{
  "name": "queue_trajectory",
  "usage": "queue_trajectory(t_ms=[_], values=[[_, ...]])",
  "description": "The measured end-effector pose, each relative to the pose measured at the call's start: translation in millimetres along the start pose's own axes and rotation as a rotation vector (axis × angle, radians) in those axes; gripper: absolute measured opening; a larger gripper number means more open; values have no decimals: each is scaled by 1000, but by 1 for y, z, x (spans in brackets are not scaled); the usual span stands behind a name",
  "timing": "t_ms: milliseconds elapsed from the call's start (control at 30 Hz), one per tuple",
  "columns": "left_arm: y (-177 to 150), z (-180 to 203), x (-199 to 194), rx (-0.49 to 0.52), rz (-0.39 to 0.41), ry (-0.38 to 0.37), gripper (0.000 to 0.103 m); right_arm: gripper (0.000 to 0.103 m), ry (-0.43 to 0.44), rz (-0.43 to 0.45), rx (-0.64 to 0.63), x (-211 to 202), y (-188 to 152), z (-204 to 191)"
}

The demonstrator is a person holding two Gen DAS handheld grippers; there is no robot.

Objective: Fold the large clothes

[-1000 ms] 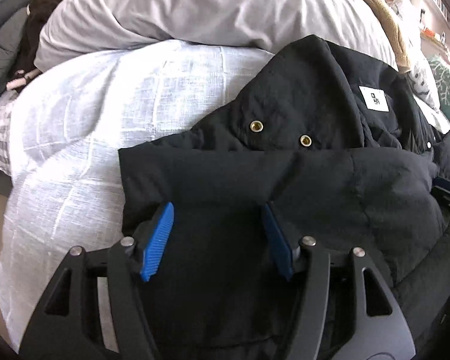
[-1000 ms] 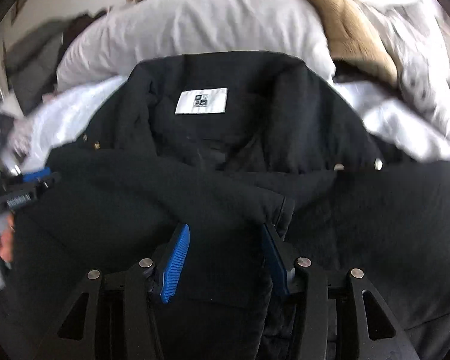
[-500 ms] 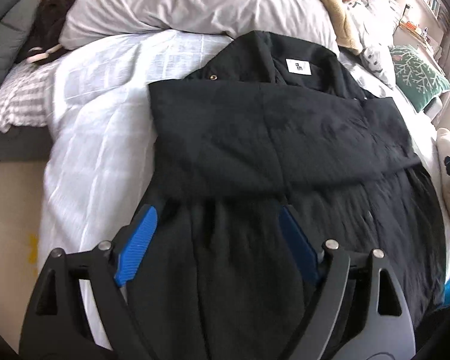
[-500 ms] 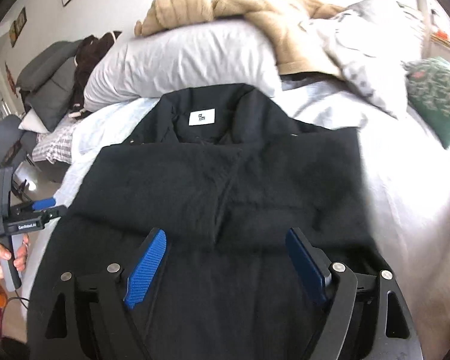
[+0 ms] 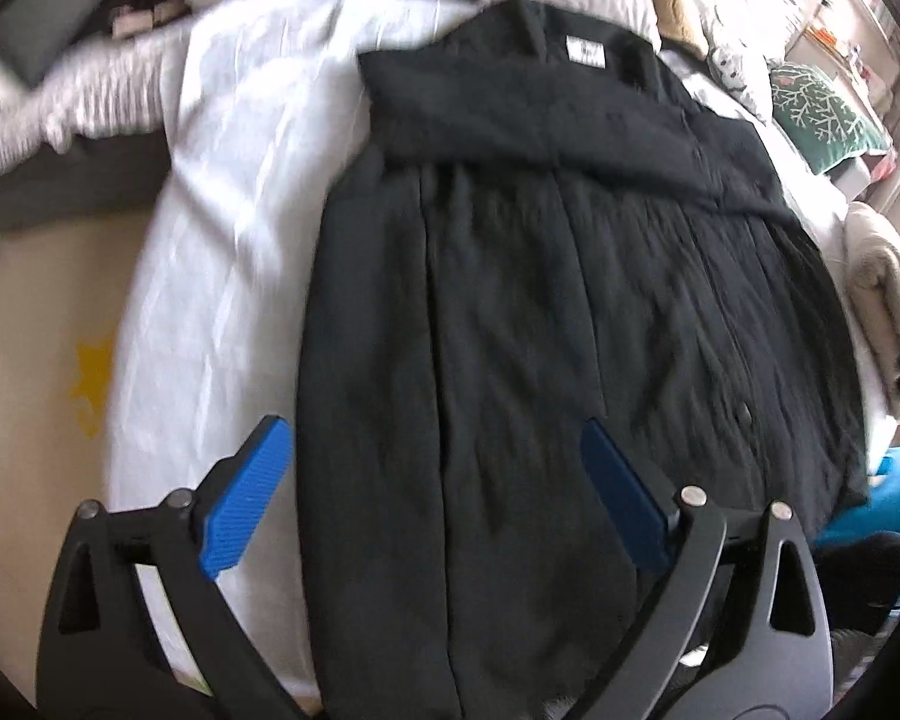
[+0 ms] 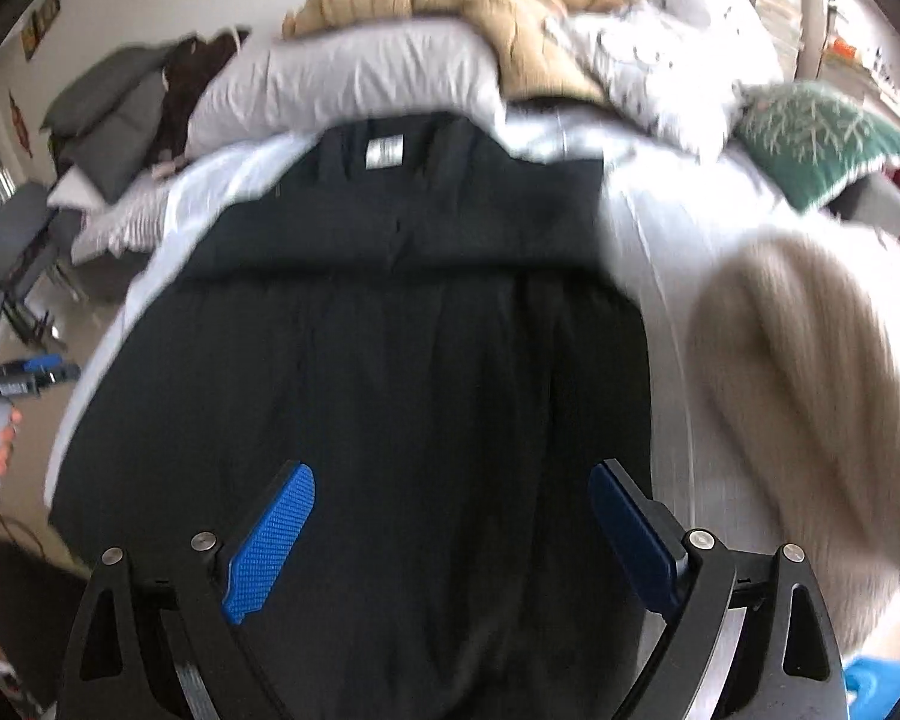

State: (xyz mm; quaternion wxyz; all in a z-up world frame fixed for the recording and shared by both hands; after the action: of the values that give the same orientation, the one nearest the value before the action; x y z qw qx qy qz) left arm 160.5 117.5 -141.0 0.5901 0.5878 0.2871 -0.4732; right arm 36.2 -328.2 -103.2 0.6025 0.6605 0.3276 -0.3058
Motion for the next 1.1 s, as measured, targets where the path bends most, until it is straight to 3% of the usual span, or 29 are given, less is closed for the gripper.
queue_trajectory(t_ms=[133, 233, 333, 467, 700, 900, 1100], values=[[-39, -14, 8, -67, -66, -92, 97, 95, 9, -74, 53, 4, -42, 17], [-66, -27, 17, -153, -104, -173, 97, 95, 47, -103, 161, 12, -66, 33], [-79, -34, 17, -166, -137, -219, 97, 95, 45, -200, 266, 23, -92, 53], [-101, -45, 21, -227, -199, -280, 96, 95, 97, -241, 402, 24, -110, 75], [-125, -32, 27, -299, -310, -449, 90, 90, 177, -405, 544, 40, -151, 77], [-139, -18, 32, -264, -373, -462, 89, 81, 209, -436, 585, 45, -156, 72], [-148, -11, 32, -255, -408, -458, 75, 70, 233, -441, 606, 50, -165, 68]])
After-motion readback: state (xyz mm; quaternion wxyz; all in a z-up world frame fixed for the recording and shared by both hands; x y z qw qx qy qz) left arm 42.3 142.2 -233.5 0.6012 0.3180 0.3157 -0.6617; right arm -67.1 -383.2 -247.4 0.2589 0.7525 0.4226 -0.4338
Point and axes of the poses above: each gripper's, at about its wrist camera, not at the fingertips, and x roughly the way its jaws point, z to its right, y to its top, the point moved 10 cm from there along x, roughly the way its jaws point, and after that the axes turned 1 degree about z, right-handed, at the moved point
